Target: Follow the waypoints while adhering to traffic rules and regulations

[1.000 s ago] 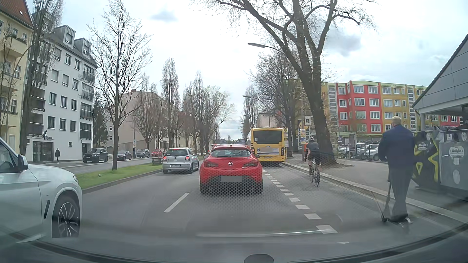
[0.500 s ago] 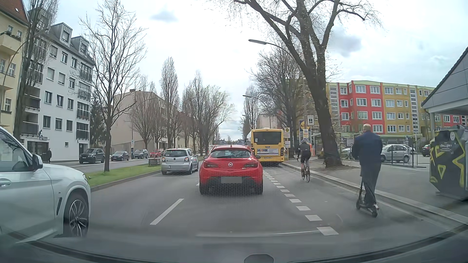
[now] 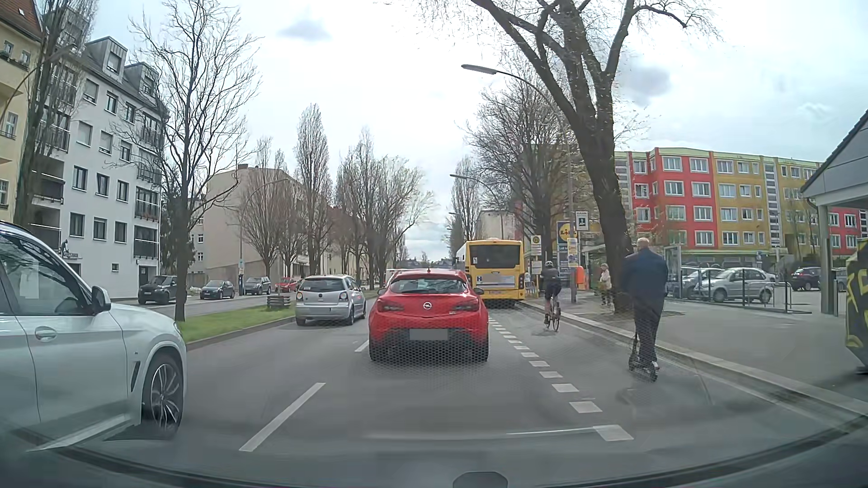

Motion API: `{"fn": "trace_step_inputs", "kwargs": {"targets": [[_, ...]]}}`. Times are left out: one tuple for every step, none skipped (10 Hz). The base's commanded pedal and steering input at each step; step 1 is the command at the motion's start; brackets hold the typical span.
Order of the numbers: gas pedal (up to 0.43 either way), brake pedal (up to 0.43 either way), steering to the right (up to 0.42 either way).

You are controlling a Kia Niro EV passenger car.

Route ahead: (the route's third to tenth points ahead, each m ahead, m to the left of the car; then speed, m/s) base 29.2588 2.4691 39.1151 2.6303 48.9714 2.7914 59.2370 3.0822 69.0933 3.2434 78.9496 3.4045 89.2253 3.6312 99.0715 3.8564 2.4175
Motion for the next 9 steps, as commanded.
{"fn": "trace_step_inputs", "kwargs": {"targets": [[0.059,0.000,0.001],[0.059,0.000,0.001],[0.059,0.000,0.001],[0.059,0.000,0.001],[0.059,0.000,0.001],[0.059,0.000,0.002],[0.059,0.000,0.003],[0.059,0.000,0.003],[0.067,0.000,0.004]]}}
